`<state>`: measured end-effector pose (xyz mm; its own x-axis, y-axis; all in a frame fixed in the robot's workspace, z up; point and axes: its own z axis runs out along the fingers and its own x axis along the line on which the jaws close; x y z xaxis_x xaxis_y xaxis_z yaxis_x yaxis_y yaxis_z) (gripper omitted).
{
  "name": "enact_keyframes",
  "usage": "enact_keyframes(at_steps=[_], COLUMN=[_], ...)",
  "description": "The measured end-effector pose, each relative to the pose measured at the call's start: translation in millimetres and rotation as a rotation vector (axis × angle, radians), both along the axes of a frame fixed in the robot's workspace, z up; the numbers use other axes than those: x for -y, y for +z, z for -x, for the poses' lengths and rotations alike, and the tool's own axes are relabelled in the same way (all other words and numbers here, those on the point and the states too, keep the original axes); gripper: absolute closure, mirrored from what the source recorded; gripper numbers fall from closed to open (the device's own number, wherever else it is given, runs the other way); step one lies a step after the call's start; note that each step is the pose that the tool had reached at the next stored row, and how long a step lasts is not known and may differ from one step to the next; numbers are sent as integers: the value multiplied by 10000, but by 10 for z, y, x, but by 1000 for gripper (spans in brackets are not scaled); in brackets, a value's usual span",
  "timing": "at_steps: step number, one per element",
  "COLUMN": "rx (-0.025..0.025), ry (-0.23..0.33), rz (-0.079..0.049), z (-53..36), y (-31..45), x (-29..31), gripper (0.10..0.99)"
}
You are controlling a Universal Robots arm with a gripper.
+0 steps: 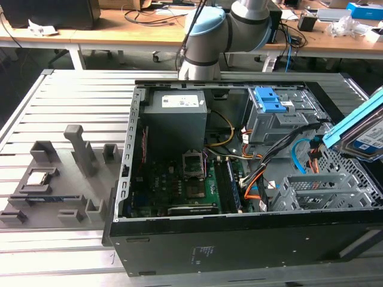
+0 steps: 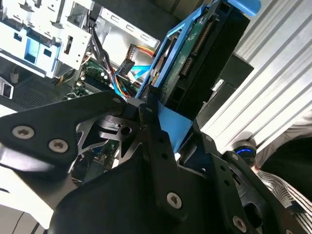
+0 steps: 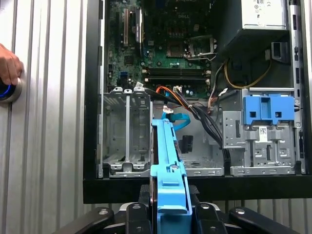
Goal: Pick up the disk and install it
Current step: 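Pick up the disk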
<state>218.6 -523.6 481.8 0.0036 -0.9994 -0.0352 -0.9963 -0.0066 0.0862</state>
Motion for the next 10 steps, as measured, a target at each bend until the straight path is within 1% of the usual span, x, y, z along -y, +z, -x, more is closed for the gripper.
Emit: enact_keyframes(at_steps=[2, 5, 10], rx=[4, 5, 5], ry=[-1, -1, 0], rz=[3, 2, 2], z=[85, 149, 271], y=[-5, -20, -65], x=[0, 0, 3], gripper=[718, 718, 718])
